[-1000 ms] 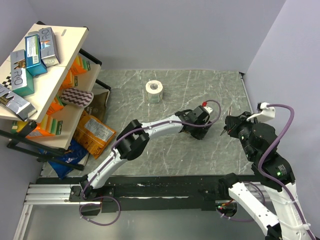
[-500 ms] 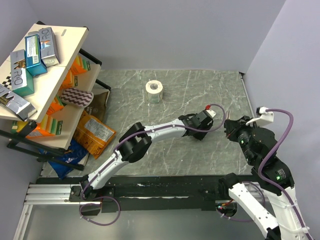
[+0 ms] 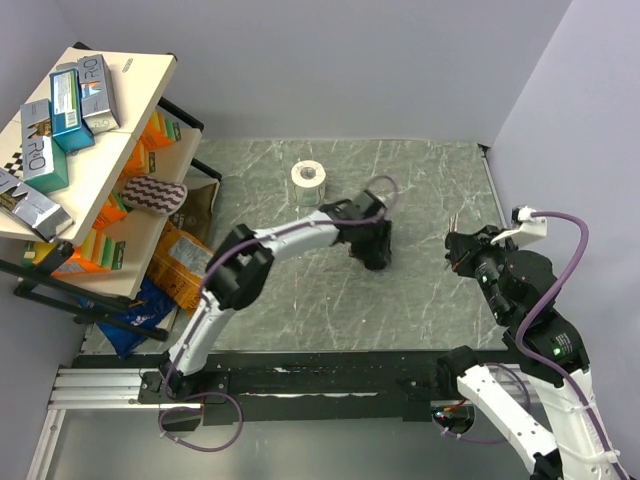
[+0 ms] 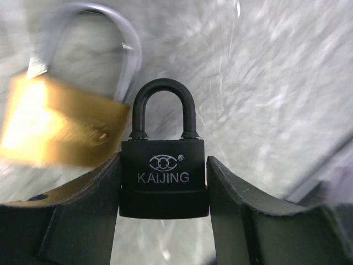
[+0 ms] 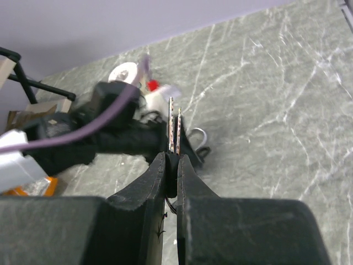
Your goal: Unlock with the key
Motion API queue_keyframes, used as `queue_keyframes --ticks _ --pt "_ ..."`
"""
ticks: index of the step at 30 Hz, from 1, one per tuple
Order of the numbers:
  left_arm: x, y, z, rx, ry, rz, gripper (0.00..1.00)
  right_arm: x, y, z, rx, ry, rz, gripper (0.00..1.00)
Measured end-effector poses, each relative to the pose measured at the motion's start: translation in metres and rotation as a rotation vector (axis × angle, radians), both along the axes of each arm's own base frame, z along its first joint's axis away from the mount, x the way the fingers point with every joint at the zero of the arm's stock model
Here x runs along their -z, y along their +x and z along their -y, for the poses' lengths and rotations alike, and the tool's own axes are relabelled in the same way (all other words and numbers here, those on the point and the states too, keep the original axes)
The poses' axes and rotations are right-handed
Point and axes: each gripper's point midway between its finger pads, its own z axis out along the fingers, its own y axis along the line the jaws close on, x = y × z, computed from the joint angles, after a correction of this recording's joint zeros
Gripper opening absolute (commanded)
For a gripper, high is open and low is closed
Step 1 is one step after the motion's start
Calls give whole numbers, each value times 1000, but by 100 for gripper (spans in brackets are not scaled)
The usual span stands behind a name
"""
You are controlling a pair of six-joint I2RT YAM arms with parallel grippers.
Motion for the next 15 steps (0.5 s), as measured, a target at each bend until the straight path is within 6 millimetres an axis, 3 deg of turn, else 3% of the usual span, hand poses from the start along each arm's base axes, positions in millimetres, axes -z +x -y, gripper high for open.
queue_keyframes --ticks 6,10,15 --pt "-66 19 -23 -158 -207 -104 1 -13 8 -7 -24 -2 27 0" --pt "-119 6 -17 -161 -358 -125 1 -14 13 -12 -42 -6 29 0" --pt "-164 -18 -12 -151 -480 -165 1 -12 20 -19 -66 -11 15 0"
